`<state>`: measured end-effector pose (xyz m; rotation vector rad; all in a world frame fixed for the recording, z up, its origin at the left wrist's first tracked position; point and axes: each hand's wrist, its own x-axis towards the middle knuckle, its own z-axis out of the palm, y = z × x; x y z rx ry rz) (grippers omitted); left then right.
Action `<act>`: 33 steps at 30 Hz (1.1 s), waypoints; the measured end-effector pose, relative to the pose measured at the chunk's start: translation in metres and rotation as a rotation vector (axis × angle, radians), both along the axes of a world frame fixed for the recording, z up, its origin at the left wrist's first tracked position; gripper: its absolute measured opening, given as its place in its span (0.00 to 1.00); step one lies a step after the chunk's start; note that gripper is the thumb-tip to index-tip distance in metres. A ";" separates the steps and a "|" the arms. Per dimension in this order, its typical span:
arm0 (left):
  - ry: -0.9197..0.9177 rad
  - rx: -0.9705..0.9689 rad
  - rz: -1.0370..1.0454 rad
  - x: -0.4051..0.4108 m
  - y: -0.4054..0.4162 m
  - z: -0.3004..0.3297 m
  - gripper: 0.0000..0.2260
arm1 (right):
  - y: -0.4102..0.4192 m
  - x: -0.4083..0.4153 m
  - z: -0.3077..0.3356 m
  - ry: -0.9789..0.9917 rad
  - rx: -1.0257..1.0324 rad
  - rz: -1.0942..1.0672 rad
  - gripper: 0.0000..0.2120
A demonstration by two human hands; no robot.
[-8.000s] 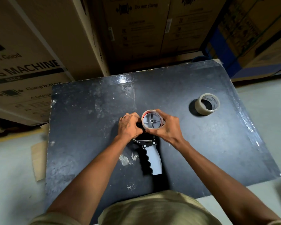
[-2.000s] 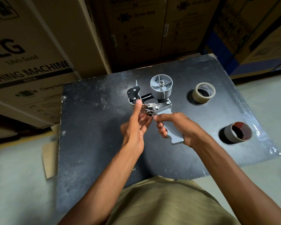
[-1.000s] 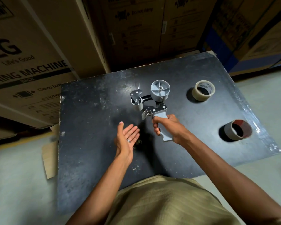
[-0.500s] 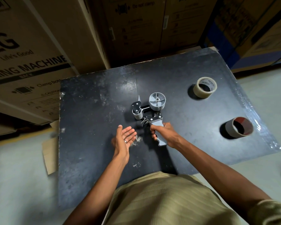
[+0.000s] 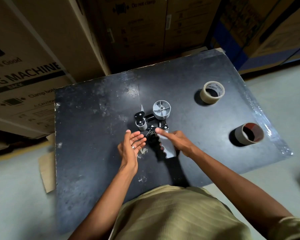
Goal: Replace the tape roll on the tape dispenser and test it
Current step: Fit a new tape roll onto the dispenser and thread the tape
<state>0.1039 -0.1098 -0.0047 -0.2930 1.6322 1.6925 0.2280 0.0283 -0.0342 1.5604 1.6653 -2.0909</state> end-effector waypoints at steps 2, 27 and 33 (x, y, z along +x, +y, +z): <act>0.012 0.029 -0.017 0.001 0.007 0.006 0.17 | 0.015 0.005 0.003 -0.101 0.207 -0.075 0.37; 0.386 0.147 -0.656 -0.004 0.062 0.043 0.40 | 0.069 -0.009 0.084 0.242 0.047 -0.332 0.13; 0.530 0.254 -0.749 -0.010 0.068 0.055 0.48 | 0.032 -0.009 0.132 0.335 0.037 -0.177 0.16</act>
